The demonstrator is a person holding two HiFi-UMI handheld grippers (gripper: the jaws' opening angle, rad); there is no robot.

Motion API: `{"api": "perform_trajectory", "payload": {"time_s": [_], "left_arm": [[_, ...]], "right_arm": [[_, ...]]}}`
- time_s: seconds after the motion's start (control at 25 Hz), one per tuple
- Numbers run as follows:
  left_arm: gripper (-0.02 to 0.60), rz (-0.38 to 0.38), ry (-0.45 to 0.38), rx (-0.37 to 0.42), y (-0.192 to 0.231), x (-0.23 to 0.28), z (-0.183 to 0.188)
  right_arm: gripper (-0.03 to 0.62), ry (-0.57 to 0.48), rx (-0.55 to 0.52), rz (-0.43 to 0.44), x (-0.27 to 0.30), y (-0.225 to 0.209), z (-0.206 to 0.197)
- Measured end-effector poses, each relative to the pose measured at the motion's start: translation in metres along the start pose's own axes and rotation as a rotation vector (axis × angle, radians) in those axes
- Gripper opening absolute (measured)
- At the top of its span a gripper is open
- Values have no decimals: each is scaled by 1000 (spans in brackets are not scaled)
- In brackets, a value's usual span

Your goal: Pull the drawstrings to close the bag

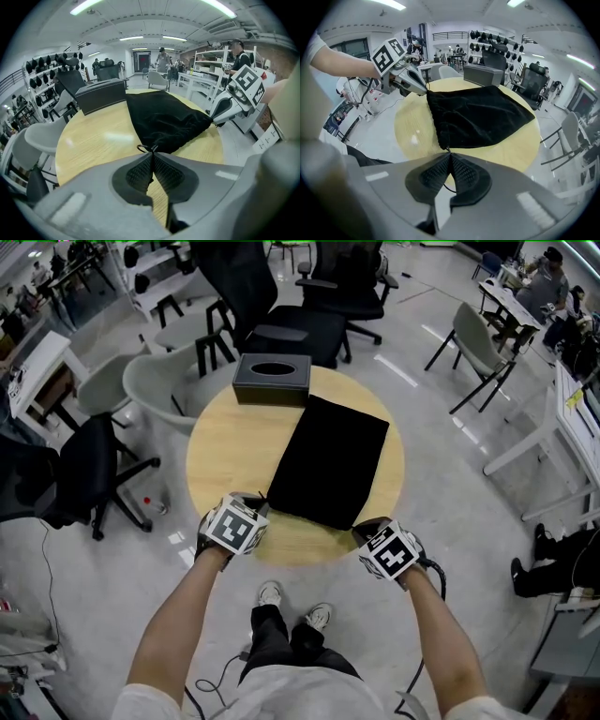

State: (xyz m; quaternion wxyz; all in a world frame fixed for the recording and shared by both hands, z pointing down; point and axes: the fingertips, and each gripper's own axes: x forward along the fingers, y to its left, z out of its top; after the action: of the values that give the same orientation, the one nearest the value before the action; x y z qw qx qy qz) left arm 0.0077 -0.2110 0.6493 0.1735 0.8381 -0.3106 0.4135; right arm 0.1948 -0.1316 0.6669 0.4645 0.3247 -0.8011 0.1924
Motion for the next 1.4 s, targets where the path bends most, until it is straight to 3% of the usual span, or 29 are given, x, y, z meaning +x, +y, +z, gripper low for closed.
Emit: {"api": "perform_trajectory", "payload": {"time_s": [0.36,1.12,1.4], "left_arm": [[12,39,-43,71,9,-18,31],[12,191,-219,137,41,-89,130],[12,214,-289,142,59,-117,157]], "right_arm": [[5,-83,-10,-81,-25,-29,29],[5,-281,-77,-271,-110,-79,120],[5,-332,-101,-318,-134,-87,159]]}}
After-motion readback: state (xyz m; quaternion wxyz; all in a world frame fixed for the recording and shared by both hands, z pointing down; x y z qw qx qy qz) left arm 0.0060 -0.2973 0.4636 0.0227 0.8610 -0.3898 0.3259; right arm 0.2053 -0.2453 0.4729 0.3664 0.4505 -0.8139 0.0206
